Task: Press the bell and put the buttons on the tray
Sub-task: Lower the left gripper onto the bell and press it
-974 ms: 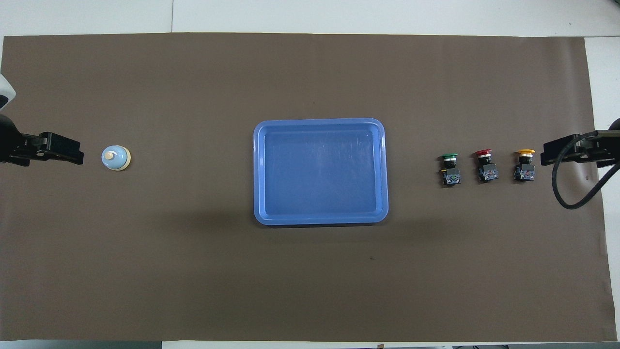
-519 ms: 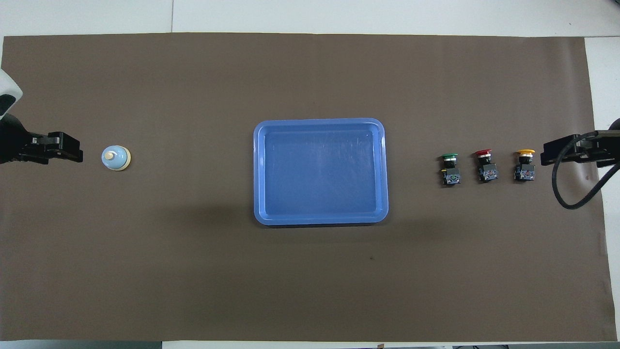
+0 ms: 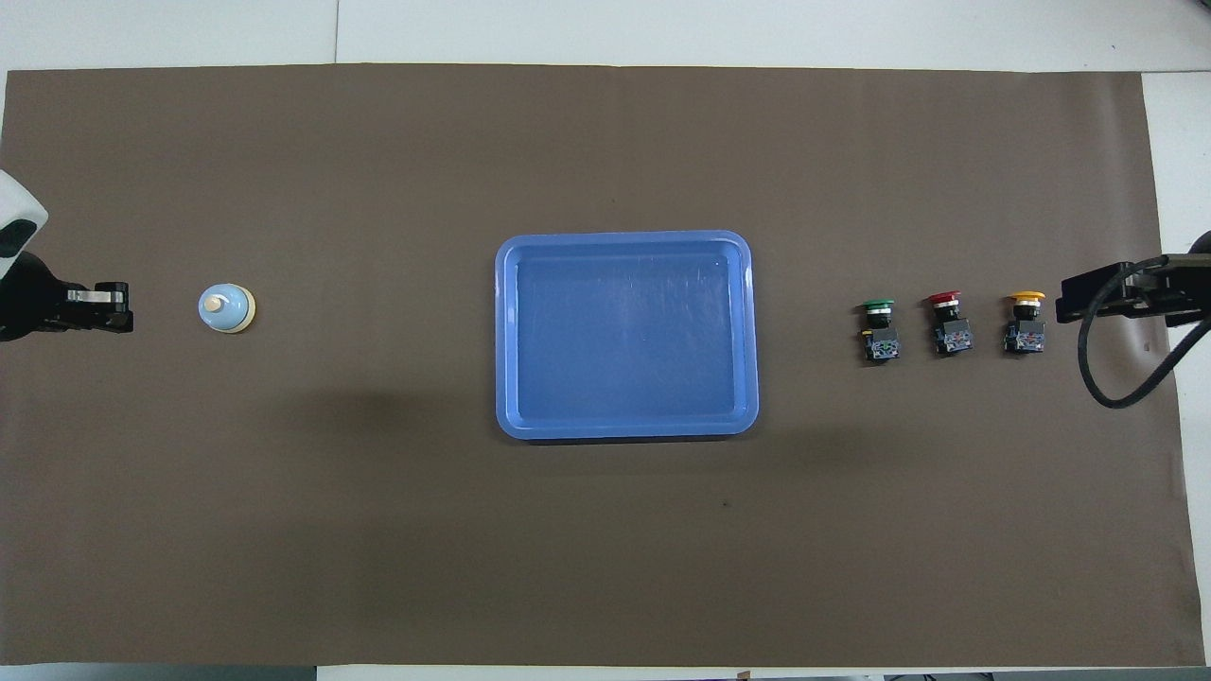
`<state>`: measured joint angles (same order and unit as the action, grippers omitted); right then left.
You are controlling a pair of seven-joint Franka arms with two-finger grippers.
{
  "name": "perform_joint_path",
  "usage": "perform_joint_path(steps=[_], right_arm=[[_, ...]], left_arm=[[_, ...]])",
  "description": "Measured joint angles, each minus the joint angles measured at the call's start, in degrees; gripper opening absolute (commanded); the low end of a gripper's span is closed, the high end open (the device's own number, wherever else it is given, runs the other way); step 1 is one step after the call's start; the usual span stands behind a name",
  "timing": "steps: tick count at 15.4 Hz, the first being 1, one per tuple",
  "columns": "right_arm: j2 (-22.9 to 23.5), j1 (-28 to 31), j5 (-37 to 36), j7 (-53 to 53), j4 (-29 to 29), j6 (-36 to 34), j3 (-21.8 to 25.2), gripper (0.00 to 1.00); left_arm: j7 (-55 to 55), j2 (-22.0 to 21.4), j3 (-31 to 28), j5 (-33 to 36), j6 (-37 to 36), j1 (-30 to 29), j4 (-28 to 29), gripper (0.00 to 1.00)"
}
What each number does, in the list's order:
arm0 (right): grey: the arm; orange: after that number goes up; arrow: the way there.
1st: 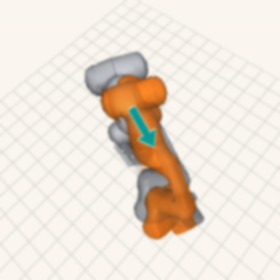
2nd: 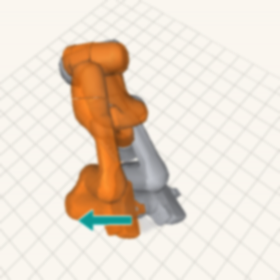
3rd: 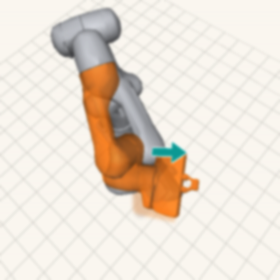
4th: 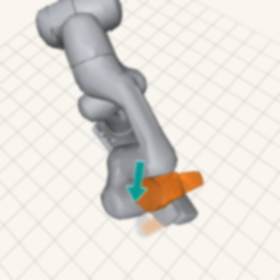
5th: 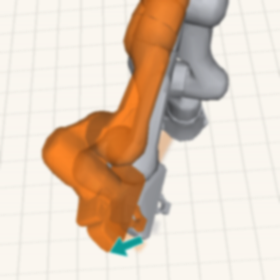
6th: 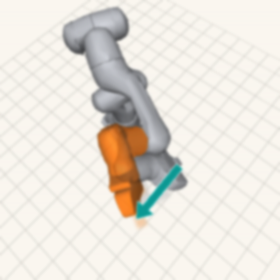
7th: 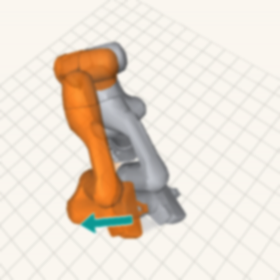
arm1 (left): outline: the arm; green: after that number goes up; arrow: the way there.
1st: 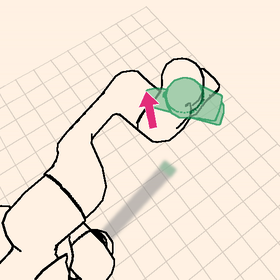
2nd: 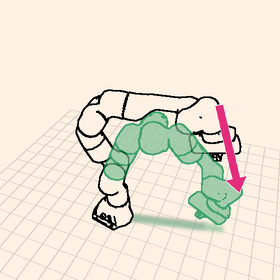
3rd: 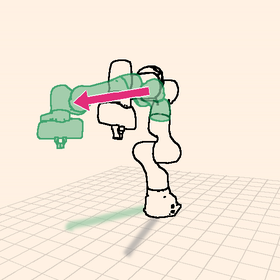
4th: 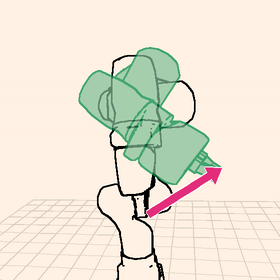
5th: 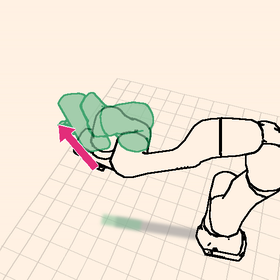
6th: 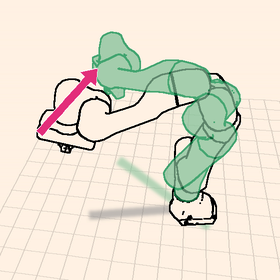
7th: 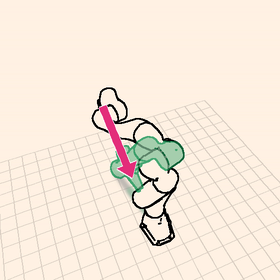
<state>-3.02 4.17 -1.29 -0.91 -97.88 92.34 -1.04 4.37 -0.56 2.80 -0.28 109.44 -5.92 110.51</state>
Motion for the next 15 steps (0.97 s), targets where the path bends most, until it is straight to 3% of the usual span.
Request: perform_joint_path(steps=[7,15], right_arm=[[0.0,0.0,0.0,0.0,0.0,0.0,0.0,1.0],[0.0,0.0,0.0,0.0,0.0,0.0,0.0,1.0]], left_arm=[[1.4,10.7,0.0,0.0,13.4,-2.0,0.8,0.0],[2.2,14.0,0.7,0.0,17.0,-1.8,0.8,0.0]])
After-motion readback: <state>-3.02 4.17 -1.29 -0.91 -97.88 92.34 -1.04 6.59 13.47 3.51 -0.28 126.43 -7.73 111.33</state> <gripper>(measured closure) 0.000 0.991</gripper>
